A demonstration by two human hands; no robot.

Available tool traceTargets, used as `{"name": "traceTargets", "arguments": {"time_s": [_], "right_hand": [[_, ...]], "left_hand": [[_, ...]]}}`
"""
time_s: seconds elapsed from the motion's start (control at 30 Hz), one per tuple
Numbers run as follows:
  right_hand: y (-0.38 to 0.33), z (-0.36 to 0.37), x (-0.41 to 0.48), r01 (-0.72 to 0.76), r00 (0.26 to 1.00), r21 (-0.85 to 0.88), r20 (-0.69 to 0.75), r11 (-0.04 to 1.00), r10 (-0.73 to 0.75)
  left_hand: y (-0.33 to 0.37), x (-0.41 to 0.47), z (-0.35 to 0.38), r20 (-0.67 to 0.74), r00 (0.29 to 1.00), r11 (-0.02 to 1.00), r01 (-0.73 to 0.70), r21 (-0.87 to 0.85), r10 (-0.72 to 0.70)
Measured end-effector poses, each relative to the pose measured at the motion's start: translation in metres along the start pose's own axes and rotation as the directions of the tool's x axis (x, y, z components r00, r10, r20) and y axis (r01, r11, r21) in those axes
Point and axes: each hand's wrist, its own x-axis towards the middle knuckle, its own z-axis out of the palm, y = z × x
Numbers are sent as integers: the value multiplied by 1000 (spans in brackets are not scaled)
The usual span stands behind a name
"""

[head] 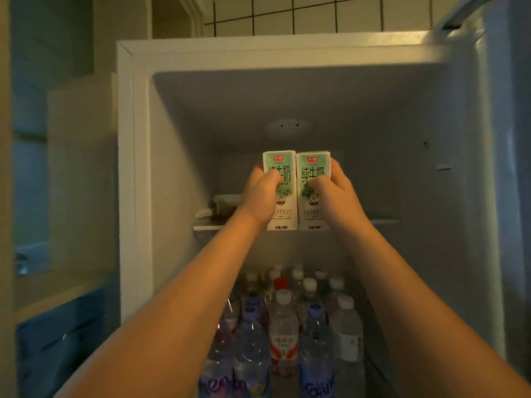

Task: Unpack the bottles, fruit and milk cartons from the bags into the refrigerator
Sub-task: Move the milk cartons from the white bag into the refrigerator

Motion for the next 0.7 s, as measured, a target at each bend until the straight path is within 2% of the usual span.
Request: {"name": "traceTargets", "arguments": {"time_s": [0.1, 0.27, 0.37, 0.47, 0.57, 0.7], "right_hand": [[7, -19, 23, -39, 999, -41, -21, 998, 38], [28, -38, 53, -194, 981, -93, -22, 977, 193], [42, -47, 67, -233, 972, -230, -12, 945, 236], [46, -55, 81, -265, 951, -433, 28, 862, 307], [49, -61, 97, -291, 911, -620, 52, 729, 408], [65, -59, 121, -343, 882, -686, 0, 641, 471]], "left_hand": [[-10, 35, 10, 136, 991, 995, -7, 95, -6], [-25, 77, 21, 247, 967, 949, -17, 315, -65], [-31, 100, 28, 320, 944, 903, -64, 425, -83], [-30, 121, 29, 420, 900, 814, -155, 560, -118], [-27, 139, 31, 478, 865, 700, -248, 670, -152], [-36, 159, 42, 480, 866, 616, -303, 727, -140]]}}
